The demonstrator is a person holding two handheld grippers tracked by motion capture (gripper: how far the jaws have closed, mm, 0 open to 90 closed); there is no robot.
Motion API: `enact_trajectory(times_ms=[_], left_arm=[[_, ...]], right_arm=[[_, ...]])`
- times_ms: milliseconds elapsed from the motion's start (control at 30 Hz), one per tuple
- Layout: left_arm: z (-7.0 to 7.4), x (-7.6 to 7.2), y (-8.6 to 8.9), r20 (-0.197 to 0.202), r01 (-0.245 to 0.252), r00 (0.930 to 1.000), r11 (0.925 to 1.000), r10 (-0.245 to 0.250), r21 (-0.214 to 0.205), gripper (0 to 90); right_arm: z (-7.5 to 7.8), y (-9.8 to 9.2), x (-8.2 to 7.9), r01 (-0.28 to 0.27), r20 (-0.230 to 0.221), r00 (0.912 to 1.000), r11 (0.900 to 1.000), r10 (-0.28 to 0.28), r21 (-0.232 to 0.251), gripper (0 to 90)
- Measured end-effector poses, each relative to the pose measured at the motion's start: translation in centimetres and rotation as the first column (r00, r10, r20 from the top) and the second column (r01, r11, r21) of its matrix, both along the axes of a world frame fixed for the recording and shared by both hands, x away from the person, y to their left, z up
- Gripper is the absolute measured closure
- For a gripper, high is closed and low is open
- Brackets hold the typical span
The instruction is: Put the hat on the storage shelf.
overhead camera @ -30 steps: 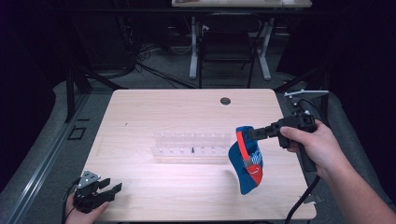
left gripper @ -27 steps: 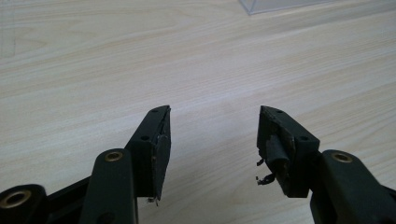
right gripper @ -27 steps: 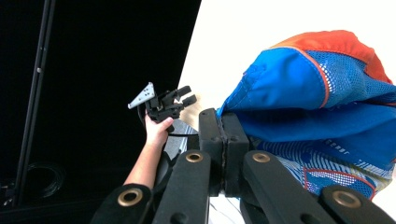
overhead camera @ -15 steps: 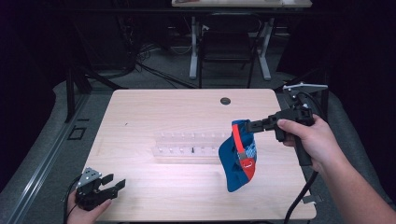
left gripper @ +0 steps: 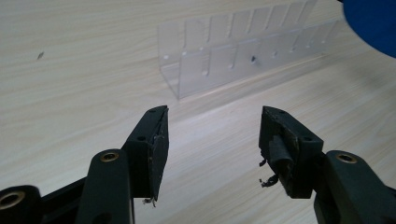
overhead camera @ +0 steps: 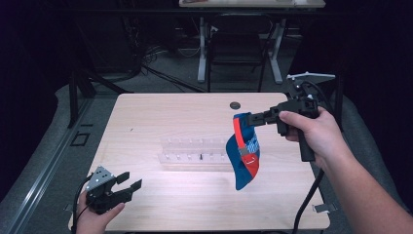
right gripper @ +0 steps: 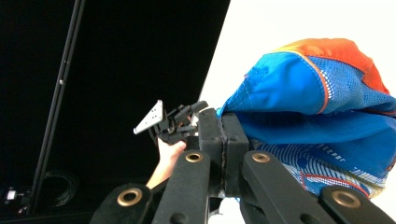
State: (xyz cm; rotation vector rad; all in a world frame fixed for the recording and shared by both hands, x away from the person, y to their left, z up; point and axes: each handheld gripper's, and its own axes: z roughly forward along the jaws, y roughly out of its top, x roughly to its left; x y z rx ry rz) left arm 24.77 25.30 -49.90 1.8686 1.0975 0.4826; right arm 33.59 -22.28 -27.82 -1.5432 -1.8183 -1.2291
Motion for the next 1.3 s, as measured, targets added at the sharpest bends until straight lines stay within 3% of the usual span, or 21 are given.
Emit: enact_trajectory(times_ms=[100, 267, 700, 1100, 1300], left_arm=[[0.8, 0.1, -1.1, 0.012, 0.029, 0.9995, 0.9995, -0.029, 0.016, 45.4], [1.7, 0.6, -3.1, 0.012, 0.093, 0.9956, 0.9956, -0.093, -0.011, 50.7], [3.1, 1.3, -6.9, 0.041, 0.169, 0.9846, 0.9855, -0.17, 0.015, 58.9], [3.7, 2.0, -10.2, 0.044, 0.22, 0.9741, 0.9746, -0.222, 0.041, 61.2], [3.9, 2.3, -12.3, 0.038, 0.258, 0.9649, 0.9648, -0.26, 0.052, 62.1]], right_arm=[[0.2, 0.7, 0.5, 0.005, 0.004, 1.0, 0.9998, -0.005, 0.017, 90.0], [0.7, 2.2, 1.5, -0.004, 0.014, 0.9999, 0.9992, 0.003, 0.04, 90.0], [0.4, 5.3, 3.7, -0.011, 0.018, 0.9998, 0.9981, 0.01, 0.06, 90.0], [0.2, 6.2, 4.7, 0.0, 0.025, 0.9997, 0.9976, -0.002, 0.069, 90.0], [0.1, 6.3, 5.0, 0.014, 0.027, 0.9995, 0.9967, -0.016, 0.08, 90.0]])
